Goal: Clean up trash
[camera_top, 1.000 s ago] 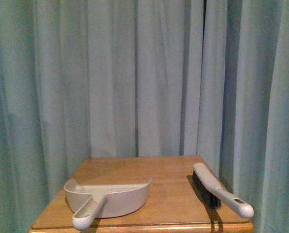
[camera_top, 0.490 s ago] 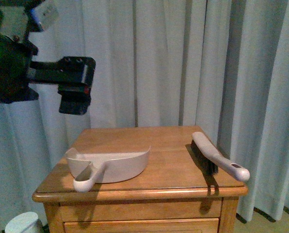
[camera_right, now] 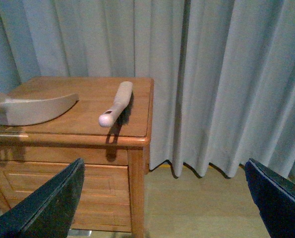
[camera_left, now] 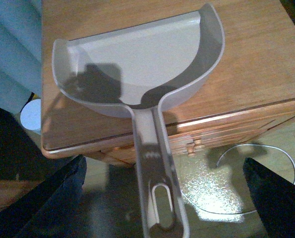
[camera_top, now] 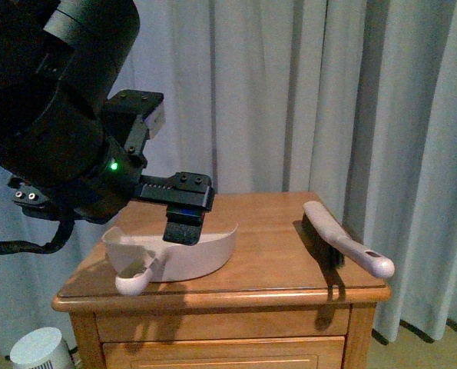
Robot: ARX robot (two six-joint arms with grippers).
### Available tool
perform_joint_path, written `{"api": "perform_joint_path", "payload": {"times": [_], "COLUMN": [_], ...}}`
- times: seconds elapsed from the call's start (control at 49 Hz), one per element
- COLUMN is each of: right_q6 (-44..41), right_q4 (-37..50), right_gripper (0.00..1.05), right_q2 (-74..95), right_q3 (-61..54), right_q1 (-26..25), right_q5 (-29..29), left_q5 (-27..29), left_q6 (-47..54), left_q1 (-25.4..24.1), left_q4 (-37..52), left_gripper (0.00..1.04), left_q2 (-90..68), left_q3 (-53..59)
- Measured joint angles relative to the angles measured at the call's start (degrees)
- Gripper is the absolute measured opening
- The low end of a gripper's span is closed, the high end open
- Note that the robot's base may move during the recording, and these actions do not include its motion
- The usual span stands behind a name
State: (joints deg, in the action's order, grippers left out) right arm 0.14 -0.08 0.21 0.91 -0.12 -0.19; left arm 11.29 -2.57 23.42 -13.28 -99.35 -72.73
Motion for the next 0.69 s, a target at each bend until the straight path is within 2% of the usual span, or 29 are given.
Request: {"api": "perform_joint_path", "payload": {"times": [0.469,0.694], "right_q6": [0.00,0.00], "right_q4": [0.00,0.00], "right_gripper": [0.97,0.97], "right_q2": [0.00,0.00], "right_q3": [0.00,0.00], "right_q1": [0.02,0.02], "right_q5": [0.00,0.00], "left_q5": [2.80,4.02], "left_q6": [-0.28,0.37], "left_q1": [0.52,-1.51], "left_q4": [-0.46,0.46], "left_gripper": [0.97,0.97], "left_q2": [-6.19,-8.66], "left_q3": [-3.69,-4.07]}}
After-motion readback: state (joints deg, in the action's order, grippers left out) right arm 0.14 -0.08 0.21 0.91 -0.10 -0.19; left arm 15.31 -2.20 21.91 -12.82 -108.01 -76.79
